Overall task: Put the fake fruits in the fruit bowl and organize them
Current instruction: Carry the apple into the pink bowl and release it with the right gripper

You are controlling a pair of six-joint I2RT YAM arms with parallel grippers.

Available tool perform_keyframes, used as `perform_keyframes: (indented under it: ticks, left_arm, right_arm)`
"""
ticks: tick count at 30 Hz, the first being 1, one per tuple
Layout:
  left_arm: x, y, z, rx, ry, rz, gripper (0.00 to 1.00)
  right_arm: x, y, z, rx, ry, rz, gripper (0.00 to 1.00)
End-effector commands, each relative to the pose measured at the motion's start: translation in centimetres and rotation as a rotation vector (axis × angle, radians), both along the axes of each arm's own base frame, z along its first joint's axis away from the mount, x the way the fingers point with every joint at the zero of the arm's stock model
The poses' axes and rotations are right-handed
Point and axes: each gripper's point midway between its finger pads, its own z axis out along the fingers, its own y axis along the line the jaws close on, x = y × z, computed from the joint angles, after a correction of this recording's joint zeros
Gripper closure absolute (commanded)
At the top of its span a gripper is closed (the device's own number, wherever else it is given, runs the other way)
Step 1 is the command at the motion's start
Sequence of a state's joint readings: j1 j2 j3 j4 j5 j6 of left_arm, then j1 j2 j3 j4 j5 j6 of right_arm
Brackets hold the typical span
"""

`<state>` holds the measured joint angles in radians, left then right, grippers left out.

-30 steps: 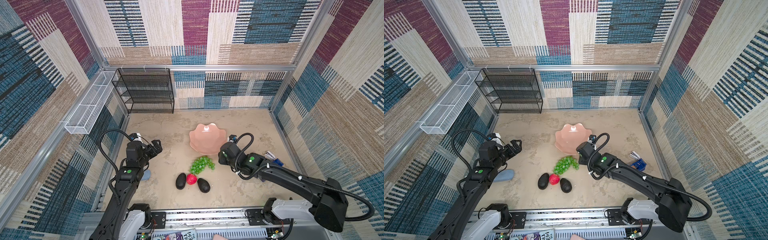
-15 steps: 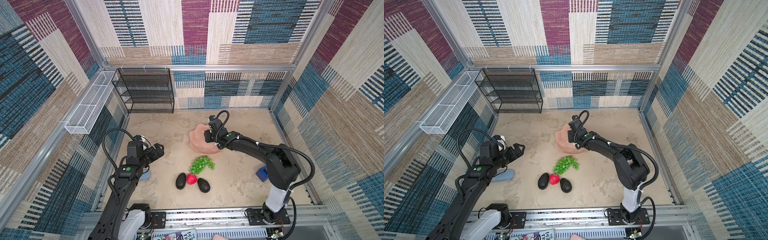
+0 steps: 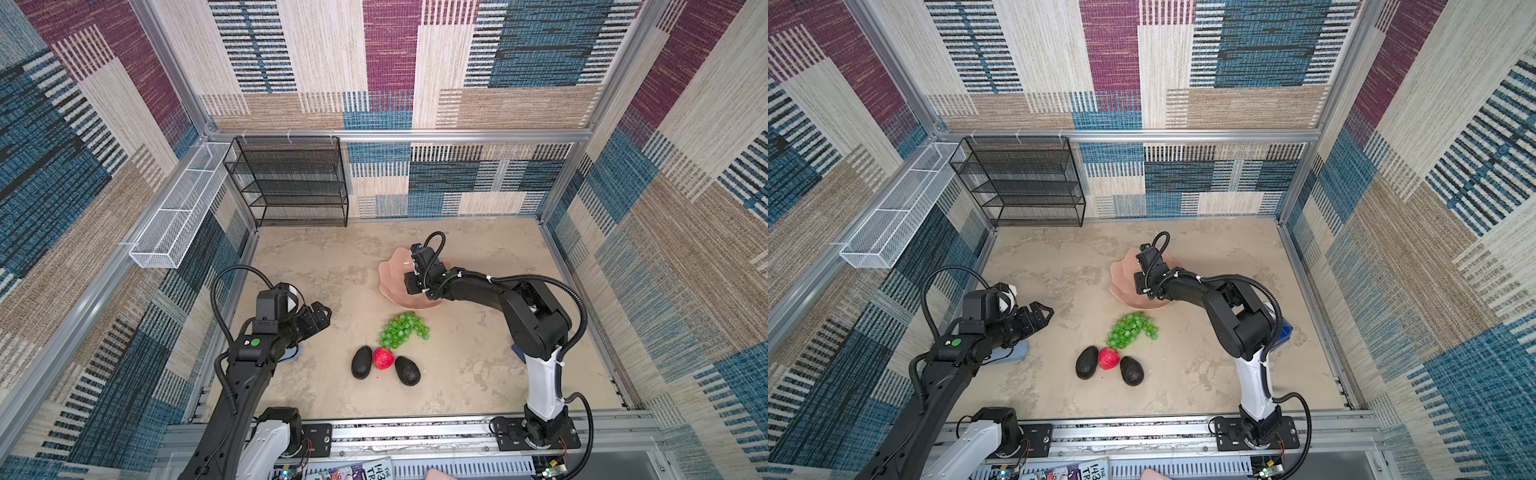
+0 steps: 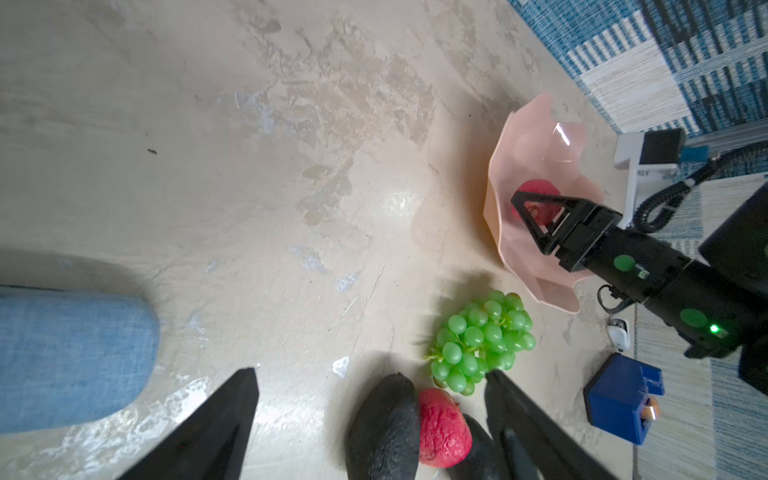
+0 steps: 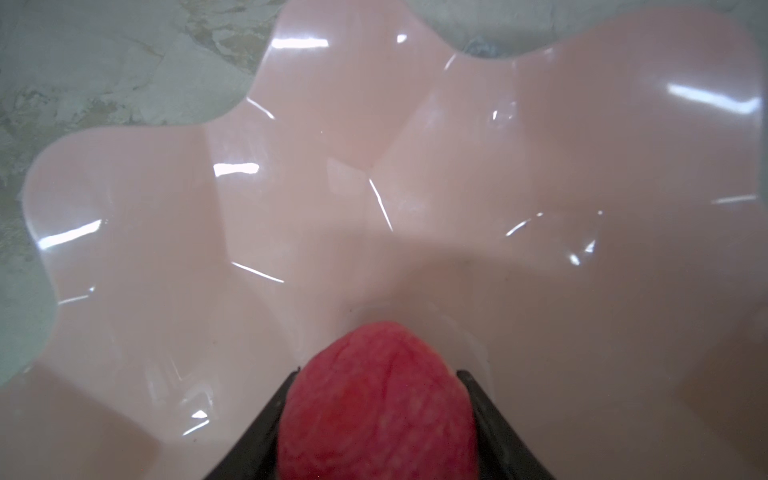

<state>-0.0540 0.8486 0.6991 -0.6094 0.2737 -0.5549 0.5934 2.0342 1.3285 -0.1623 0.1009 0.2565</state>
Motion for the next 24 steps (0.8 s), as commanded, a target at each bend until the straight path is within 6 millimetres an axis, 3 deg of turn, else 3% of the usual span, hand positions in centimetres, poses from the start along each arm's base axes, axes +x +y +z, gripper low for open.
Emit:
perform_keyframes:
  ticks: [1, 4, 8, 14, 16, 18, 21, 24]
  left_arm:
    - [-0.9, -0.9, -0.7, -0.042, 0.033, -0.030, 0.12]
    - [-1.4, -1.5, -1.3, -0.052, 0.052, -0.043, 0.13]
    - [-1.9, -2.2, -2.0, -0.056, 0.069, -0.068, 0.13]
    - [-2.9, -4.2, -3.2, -0.008, 0.118, -0.165, 0.15]
    - [-3.4, -5.0, -3.9, 0.030, 0.145, -0.210, 0.15]
    - [-3.8, -5.7, -4.6, 0.047, 0.172, -0.238, 0.15]
    - [-4.3, -6.6, -5.8, 0.087, 0.213, -0.273, 0.15]
    - [-4.4, -7.0, -6.5, 0.124, 0.238, -0.289, 0.15]
  right_arm:
    - [0.7, 0.5, 0.0, 0.022, -0.020, 0.006, 0.39]
    - [0.9, 0.6, 0.1, 0.019, -0.019, 0.005, 0.33]
    - [1.5, 0.5, 2.8, 0.047, -0.058, -0.007, 0.24]
    - [1.5, -1.2, 12.1, 0.122, -0.228, -0.073, 0.06]
    - [0.8, -2.0, 14.5, 0.161, -0.274, -0.089, 0.00]
    - [-0.1, -2.5, 16.2, 0.198, -0.306, -0.091, 0.01]
    - [-1.7, -3.5, 17.2, 0.237, -0.324, -0.102, 0.00]
    - [-3.1, -4.5, 17.0, 0.246, -0.318, -0.118, 0.00]
